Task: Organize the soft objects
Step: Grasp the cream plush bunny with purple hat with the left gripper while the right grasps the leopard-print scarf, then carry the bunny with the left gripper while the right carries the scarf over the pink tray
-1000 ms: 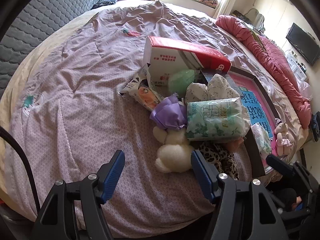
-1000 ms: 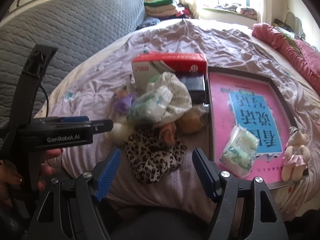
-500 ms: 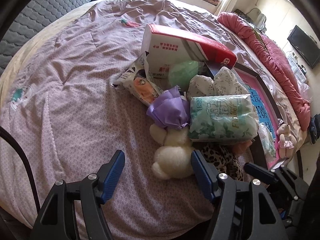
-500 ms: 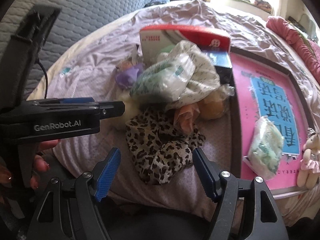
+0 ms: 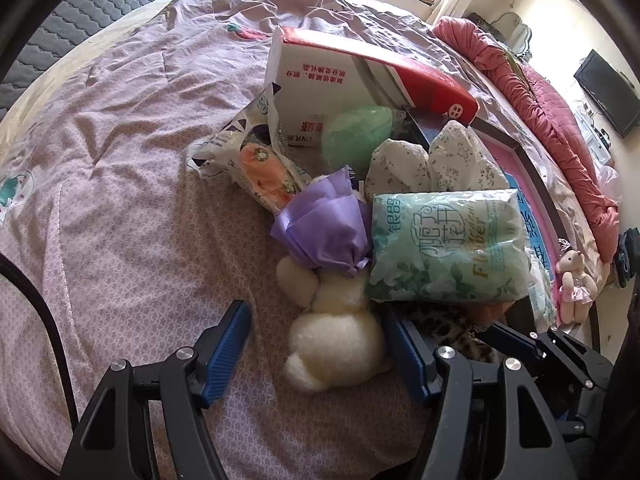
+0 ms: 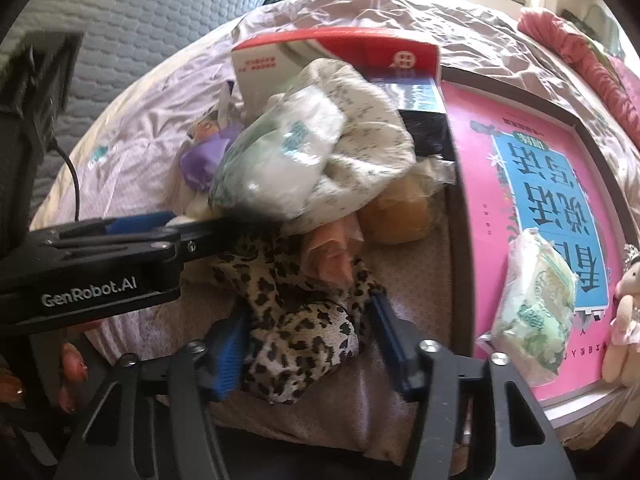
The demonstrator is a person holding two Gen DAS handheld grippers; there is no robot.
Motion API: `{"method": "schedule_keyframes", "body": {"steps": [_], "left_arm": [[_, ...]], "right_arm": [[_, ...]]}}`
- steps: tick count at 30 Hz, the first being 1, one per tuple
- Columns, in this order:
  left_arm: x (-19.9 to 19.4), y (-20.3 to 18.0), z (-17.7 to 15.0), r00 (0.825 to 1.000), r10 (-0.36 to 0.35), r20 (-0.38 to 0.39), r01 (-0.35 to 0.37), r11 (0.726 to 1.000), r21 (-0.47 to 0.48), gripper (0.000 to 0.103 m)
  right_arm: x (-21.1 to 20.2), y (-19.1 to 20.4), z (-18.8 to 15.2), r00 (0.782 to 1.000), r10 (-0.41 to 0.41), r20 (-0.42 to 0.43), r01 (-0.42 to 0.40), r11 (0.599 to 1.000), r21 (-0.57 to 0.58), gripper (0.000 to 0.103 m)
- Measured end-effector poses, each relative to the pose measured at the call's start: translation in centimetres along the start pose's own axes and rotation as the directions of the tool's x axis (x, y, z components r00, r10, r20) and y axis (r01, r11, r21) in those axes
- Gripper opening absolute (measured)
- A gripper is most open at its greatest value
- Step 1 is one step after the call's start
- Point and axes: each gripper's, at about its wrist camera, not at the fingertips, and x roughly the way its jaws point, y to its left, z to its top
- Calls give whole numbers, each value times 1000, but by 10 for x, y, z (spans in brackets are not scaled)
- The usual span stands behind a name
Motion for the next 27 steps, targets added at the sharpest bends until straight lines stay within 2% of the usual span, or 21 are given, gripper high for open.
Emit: {"method": "schedule_keyframes", "body": {"steps": [3, 5, 7, 9, 18, 27], "left_arm": [[2, -1, 0, 1000, 3, 2, -3, 1000, 5, 68], [3, 0, 0, 1000, 1, 3, -1, 1000, 8, 66], [4, 0, 0, 1000, -22, 5, 22, 1000, 7, 58], [3, -1, 0, 998, -70, 4, 70, 998, 5, 41], [-11, 1, -6, 997, -64, 34, 63, 997, 36, 38], [-36, 23, -20, 999, -24, 36, 24, 1000, -16, 38]], "right_arm": [[-5, -8, 0, 999, 32, 20, -32, 999, 25, 33], [-5, -8, -1, 999, 53, 11, -53, 998, 20, 30], [-4, -7, -2, 997, 74, -2, -74, 997, 16, 26], [-4, -7, -2, 996, 90, -1, -90, 996, 20, 24], [-17, -11, -6, 980, 195, 28, -196, 980, 36, 16], [-33, 13, -5, 966, 252, 65, -248, 967, -56, 13]]}}
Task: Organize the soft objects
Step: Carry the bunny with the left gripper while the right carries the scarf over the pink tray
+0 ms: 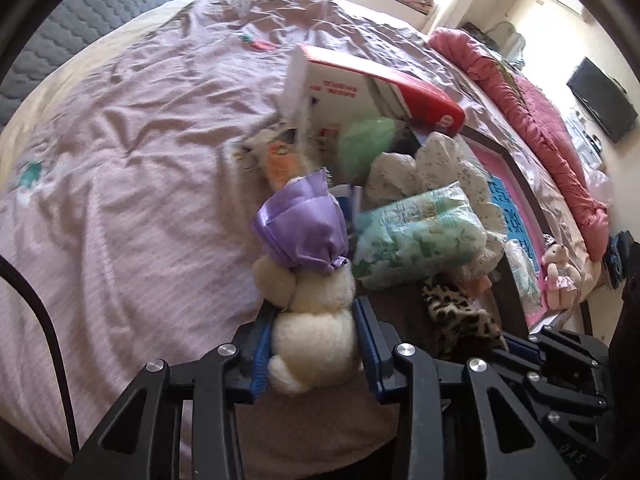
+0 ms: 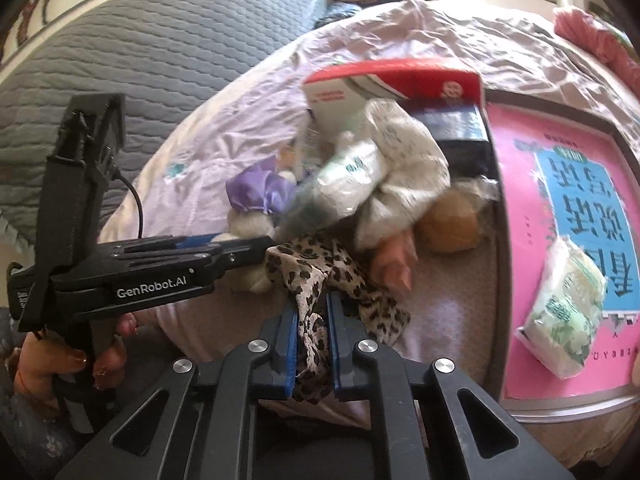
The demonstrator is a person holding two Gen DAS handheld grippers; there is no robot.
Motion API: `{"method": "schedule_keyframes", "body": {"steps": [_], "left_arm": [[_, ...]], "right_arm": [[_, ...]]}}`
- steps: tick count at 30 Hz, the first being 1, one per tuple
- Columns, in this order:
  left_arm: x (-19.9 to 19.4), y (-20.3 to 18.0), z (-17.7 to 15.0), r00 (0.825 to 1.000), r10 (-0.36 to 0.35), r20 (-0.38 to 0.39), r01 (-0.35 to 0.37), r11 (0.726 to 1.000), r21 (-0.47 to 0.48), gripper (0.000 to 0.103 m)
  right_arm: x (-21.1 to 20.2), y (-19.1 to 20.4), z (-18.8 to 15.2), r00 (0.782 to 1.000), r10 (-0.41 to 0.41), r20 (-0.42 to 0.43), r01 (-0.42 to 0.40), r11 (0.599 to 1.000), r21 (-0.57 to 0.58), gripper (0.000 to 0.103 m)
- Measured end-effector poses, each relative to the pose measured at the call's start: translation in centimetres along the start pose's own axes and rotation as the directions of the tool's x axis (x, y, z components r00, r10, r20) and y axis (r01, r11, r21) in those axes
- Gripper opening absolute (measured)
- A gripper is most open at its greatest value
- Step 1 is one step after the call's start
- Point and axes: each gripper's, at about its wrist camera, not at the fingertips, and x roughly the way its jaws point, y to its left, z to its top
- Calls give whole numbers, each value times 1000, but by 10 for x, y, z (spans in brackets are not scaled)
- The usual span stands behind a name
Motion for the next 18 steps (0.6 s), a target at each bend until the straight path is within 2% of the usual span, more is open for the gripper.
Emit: {"method": "schedule_keyframes", "body": {"steps": [5, 10, 18], "left_arm": [[-16, 5, -4, 1000, 10, 24, -9, 1000, -16, 38], [-37, -8, -7, 997, 22, 71, -22, 1000, 8, 38], [-66, -29, -3, 986, 46, 160, -52, 998, 37, 38]], "right_arm": [[-3, 6, 3, 999, 27, 27, -27, 1000, -2, 12], [-20, 7, 10, 993, 73, 97, -75, 997, 15, 12], [-52, 8, 18, 979, 66, 192, -73, 997, 29, 12]]}}
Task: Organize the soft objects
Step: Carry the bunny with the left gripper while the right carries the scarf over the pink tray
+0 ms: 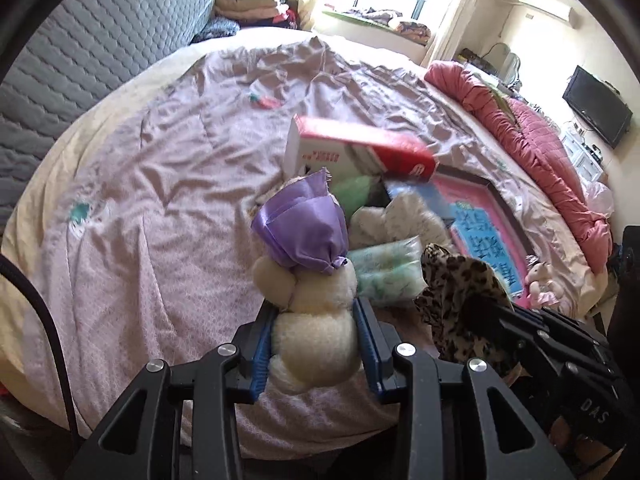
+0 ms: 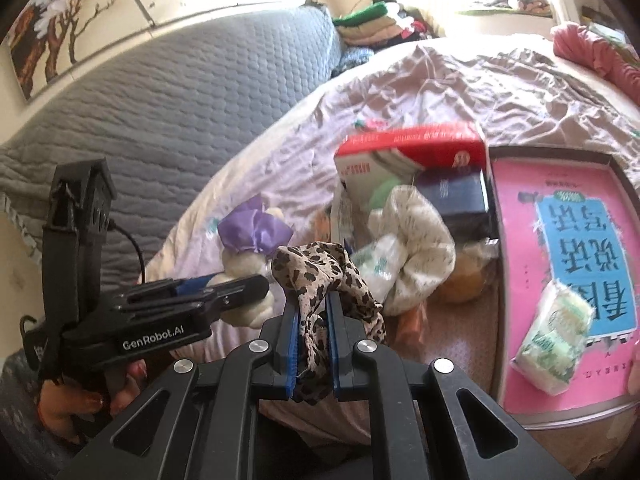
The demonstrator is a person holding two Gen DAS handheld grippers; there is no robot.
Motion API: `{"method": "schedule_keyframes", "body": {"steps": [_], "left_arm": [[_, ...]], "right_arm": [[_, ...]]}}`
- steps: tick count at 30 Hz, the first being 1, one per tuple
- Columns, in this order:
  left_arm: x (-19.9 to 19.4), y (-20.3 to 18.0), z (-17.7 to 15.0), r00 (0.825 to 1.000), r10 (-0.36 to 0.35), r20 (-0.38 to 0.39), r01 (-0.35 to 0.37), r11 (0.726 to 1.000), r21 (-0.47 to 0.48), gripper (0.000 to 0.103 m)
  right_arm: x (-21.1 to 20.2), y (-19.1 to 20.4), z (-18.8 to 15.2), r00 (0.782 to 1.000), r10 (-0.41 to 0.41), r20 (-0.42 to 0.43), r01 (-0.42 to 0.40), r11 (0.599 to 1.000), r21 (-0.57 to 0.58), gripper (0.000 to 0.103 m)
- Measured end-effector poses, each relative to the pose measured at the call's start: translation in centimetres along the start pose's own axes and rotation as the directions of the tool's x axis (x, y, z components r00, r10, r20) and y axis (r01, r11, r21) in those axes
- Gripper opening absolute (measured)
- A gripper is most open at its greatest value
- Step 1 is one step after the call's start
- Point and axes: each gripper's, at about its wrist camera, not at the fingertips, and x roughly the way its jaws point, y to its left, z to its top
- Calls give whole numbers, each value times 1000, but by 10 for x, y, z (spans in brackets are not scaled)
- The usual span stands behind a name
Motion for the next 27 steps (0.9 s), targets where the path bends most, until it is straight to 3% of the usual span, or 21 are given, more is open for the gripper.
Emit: {"method": "schedule_keyframes", "body": {"steps": [7, 27], "left_arm": [[-16, -23, 7, 999, -18, 38, 17, 999, 38, 38], [-27, -109, 11, 993, -107, 57, 96, 980, 173, 38]], "right_arm": [[-32, -2, 10, 995, -68, 78, 69, 997, -19, 12], [-107, -65, 18, 954, -206, 220, 183, 976, 123, 12]]}}
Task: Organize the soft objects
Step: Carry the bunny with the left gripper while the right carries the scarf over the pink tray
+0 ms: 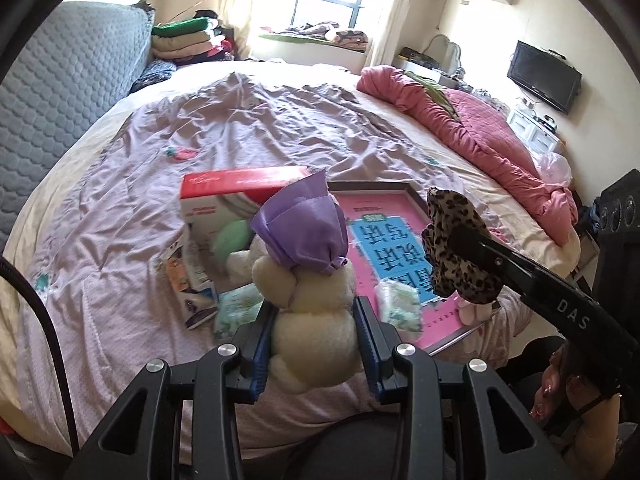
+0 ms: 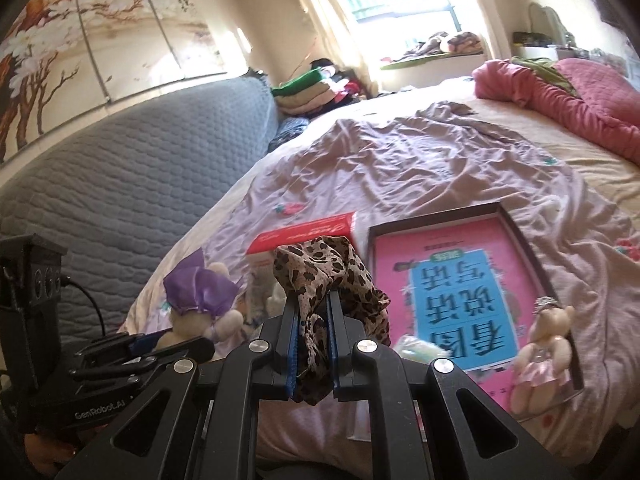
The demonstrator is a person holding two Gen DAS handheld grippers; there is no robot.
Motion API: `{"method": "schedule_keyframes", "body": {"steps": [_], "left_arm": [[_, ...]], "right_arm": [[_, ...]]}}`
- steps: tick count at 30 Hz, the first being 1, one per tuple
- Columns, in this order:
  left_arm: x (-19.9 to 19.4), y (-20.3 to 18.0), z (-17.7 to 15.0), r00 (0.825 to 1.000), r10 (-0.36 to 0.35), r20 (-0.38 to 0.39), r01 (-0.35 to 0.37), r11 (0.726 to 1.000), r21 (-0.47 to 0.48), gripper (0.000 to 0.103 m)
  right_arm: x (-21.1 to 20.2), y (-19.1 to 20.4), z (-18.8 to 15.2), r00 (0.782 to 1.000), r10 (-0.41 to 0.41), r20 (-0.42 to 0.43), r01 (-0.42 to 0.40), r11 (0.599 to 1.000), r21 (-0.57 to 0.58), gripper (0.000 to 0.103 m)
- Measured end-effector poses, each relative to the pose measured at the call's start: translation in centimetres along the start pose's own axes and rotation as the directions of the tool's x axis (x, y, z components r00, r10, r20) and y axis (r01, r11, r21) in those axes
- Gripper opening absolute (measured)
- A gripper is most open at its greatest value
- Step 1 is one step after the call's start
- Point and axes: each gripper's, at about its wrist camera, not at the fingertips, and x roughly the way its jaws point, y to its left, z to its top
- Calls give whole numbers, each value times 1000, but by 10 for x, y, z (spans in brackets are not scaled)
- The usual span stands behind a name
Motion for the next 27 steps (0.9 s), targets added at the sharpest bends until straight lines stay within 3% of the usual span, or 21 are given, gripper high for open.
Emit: {"method": "schedule_keyframes", "body": {"steps": [10, 27], "left_arm": [[9, -40, 13, 999, -52, 0, 52, 996, 74, 38], [45, -95, 16, 994, -88, -63, 97, 983, 155, 38]], "right_arm": [[-24, -41, 6, 996, -71, 62, 66, 995, 76, 12], [-41, -75, 4, 991, -94, 97, 80, 987, 141, 12]]}}
